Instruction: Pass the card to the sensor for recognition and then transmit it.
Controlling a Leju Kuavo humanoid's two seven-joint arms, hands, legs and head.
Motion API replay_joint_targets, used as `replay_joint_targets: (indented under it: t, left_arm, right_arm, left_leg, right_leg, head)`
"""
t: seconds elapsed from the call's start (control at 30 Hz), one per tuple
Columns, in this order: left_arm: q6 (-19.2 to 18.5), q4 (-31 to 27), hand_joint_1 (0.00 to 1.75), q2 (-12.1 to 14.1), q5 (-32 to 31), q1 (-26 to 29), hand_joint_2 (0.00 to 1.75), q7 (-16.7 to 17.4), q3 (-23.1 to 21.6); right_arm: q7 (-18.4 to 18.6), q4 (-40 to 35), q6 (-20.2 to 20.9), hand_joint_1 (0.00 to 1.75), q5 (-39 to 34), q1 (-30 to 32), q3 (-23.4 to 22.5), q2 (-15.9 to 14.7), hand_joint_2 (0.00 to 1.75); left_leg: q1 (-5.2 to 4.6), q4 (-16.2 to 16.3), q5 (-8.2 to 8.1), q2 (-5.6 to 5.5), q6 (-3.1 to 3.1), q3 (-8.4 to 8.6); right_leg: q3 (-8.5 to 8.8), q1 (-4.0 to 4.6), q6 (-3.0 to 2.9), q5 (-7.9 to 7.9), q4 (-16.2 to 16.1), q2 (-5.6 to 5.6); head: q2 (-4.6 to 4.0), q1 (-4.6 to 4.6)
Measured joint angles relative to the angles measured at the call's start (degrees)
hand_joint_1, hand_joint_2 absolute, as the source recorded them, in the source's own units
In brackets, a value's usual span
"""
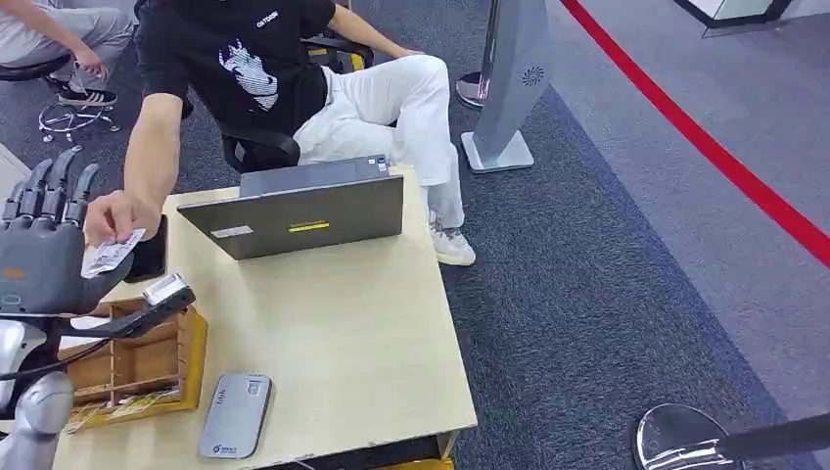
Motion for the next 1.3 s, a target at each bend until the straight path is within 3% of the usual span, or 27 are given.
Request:
replay_joint_targets:
  t: [0.37, 0.53, 0.87, 1.0, 1.17, 1.3]
  left_arm:
    - [-0.4, 1.1, 1.75, 0.5, 0.5, -0.1, 1.75, 0.5, -0.8]
    - [-0.4, 0.6, 1.75, 0.1, 3.6, 1.1, 1.75, 0.6, -0.4]
    - [1.9, -11.7, 1.75, -4.4, 11.9, 13.3, 1.75, -4.9, 2.3]
    - [2.7, -17.1, 1.75, -6.9, 12.5, 21.1, 1.75, -8.0, 2.6]
    - [1.7, -18.1, 1.75, -8.6, 12.0, 26.8, 1.75, -6.4, 2.5]
    - [1.5, -15.0, 1.75, -8.9, 10.7, 28.9, 1.75, -4.9, 1.3]
  right_arm:
    - [0.3, 0.9, 0.1, 0.0, -0.5, -0.1, -0.3, 0.0, 1.75]
    - [0.5, 0.9, -0.9, 0.0, -2.2, 0.0, -0.3, 0.0, 1.75]
    - [1.1, -1.5, -5.9, 0.0, -10.3, 0.4, 1.6, 0.0, 1.75]
    - [1.7, -3.9, -6.7, 0.0, -12.4, 1.6, 3.1, 0.0, 1.75]
    - [1.7, -5.4, -7.5, 0.0, -12.7, 2.1, 3.5, 0.0, 1.75]
    - [2.6, -5.9, -6.1, 0.0, -10.7, 1.9, 3.6, 0.0, 1.75]
  left_leg:
    - [0.01, 0.0, 0.0, 0.02, 0.0, -0.03]
    - [0.0, 0.0, 0.0, 0.02, 0.0, -0.06]
    - [-0.03, 0.0, -0.07, 0.09, 0.02, -0.1]
    - [-0.03, 0.0, -0.12, 0.24, 0.04, -0.08]
    - [-0.02, 0.0, -0.12, 0.24, 0.04, -0.09]
    - [-0.02, 0.0, -0.12, 0.24, 0.04, -0.08]
  right_leg:
    - [-0.03, 0.01, 0.0, 0.0, 0.0, 0.02]
    - [-0.03, -0.01, 0.0, 0.0, 0.0, 0.03]
    - [-0.09, -0.03, 0.03, -0.03, 0.0, 0.15]
    - [-0.15, -0.03, 0.04, -0.04, 0.0, 0.28]
    - [-0.17, -0.03, 0.07, -0.07, 0.0, 0.28]
    - [-0.16, -0.02, 0.07, -0.06, 0.0, 0.27]
  head:
    - [0.0, 0.0]
    - [0.0, 0.02]
    - [0.0, 0.04]
    - [0.0, -0.02]
    - [0.0, -0.02]
    - [0.0, 0.0]
